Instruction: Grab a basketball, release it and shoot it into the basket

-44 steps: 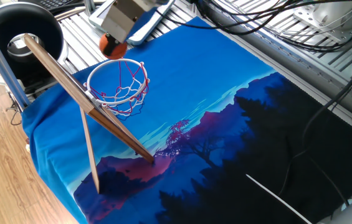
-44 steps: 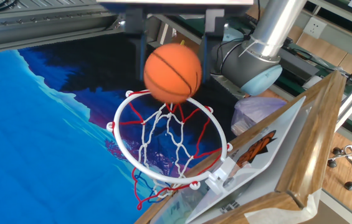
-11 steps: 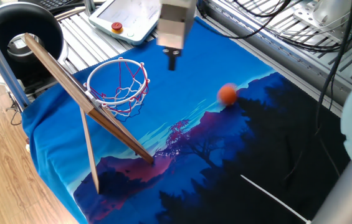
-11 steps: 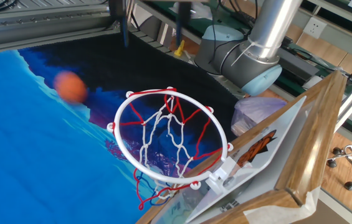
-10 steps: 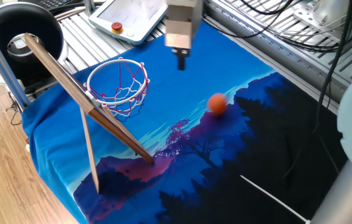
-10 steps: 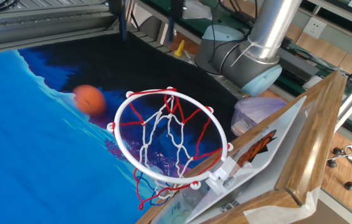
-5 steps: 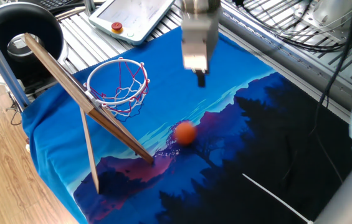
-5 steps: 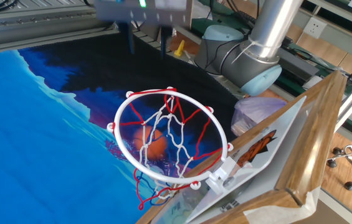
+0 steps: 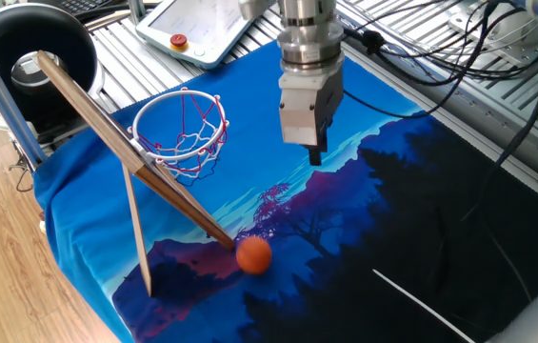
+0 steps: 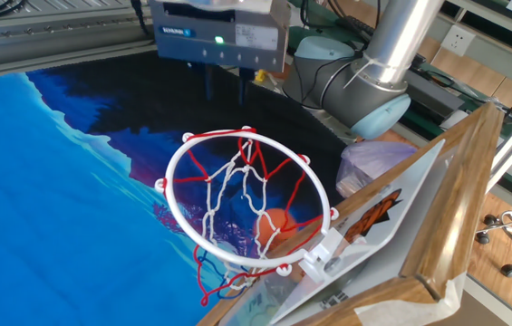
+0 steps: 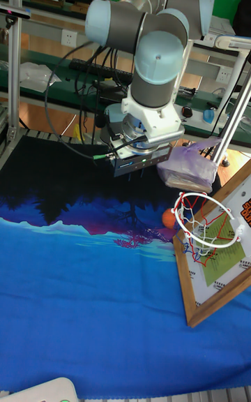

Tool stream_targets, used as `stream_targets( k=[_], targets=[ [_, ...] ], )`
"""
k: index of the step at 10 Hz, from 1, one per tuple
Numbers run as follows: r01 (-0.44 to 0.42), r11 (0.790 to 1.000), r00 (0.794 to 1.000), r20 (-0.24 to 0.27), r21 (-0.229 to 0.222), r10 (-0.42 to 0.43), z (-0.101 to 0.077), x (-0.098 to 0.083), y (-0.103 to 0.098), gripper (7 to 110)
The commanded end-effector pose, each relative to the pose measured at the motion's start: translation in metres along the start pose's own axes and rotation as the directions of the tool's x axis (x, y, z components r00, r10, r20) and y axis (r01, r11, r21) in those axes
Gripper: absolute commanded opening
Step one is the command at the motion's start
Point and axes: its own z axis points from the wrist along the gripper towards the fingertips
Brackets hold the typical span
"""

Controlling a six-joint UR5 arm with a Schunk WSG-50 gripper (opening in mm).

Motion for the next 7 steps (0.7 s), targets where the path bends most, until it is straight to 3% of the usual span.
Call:
stream_targets(
  k=[1,7],
  targets=[
    [-0.019,1.000,1.000,-0.003,0.003,0.019,0.005,0.000,0.002,7],
    [-0.008,1.000,0.999,-0.038,0.014,0.008,0.003,0.016,-0.004,7]
  ],
)
